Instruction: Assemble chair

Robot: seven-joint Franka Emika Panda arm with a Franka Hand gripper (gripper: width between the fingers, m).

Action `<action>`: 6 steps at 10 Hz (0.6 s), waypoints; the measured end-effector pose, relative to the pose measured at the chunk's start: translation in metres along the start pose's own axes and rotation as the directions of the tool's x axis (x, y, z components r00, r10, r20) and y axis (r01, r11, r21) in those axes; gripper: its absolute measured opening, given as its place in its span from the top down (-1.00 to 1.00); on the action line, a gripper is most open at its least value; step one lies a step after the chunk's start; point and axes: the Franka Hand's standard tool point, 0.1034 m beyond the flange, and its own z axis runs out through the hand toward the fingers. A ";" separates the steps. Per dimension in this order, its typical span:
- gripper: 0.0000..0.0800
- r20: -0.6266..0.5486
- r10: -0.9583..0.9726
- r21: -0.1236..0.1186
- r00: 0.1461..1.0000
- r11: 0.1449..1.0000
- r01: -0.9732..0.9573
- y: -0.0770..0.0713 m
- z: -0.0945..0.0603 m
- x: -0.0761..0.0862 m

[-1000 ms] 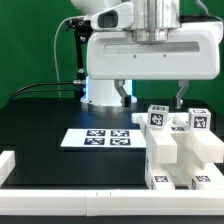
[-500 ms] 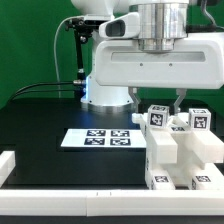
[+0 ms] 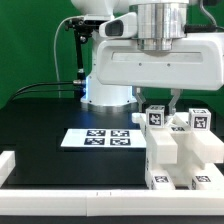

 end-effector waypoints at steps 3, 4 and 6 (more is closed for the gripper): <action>0.30 0.003 0.341 0.009 0.940 0.940 -0.341 0.000 0.000 0.002; 0.30 0.005 0.435 0.008 0.900 0.900 -0.435 0.000 0.000 0.002; 0.30 0.006 0.529 0.008 0.849 0.849 -0.529 0.000 0.000 0.001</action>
Offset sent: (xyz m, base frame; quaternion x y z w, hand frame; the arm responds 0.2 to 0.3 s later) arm -0.0020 -0.0064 -0.0008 -0.0096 -0.0091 0.3239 0.9460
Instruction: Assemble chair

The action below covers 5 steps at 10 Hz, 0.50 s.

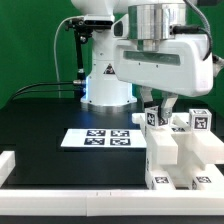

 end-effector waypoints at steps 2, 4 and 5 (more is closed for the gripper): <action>-0.16 0.000 -0.023 -0.001 1.000 1.000 0.023 0.000 0.001 0.000; -0.49 -0.002 -0.221 0.000 0.975 0.975 0.221 0.000 -0.001 0.001; -0.59 -0.003 -0.375 0.004 0.927 0.927 0.375 -0.002 -0.003 -0.001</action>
Offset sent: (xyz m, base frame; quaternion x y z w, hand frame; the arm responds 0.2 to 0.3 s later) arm 0.0073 0.0068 0.0076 0.0280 -0.0352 -0.2306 0.9720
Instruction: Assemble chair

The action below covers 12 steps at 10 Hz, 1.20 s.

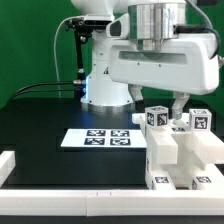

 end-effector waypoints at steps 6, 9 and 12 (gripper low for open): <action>-0.62 -0.005 -0.577 -0.015 0.817 0.817 0.577 0.001 -0.001 -0.005; -0.62 0.001 -0.695 -0.019 0.719 0.719 0.695 0.002 0.001 -0.004; 0.10 -0.001 -0.619 -0.018 0.785 0.785 0.619 0.002 0.001 -0.004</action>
Offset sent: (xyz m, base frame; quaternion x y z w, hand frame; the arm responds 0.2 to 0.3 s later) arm 0.0000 0.0000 0.0000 0.0000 0.0000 -0.1938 0.9810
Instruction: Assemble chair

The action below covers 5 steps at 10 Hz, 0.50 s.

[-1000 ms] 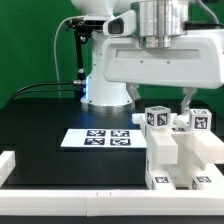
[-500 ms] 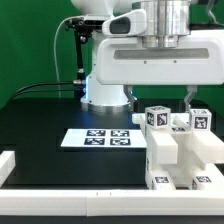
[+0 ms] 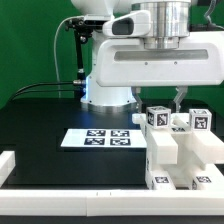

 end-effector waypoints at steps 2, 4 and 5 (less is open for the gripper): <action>0.30 0.000 0.125 0.000 0.992 0.992 -0.125 0.000 0.000 0.000; 0.30 0.000 0.258 0.001 0.966 0.966 -0.258 0.000 0.000 0.000; 0.30 0.000 0.367 0.001 0.930 0.930 -0.367 0.000 0.000 0.001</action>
Offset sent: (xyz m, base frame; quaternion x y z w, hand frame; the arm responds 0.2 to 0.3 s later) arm 0.0000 0.0000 0.0000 0.0000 0.0000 0.1938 0.9810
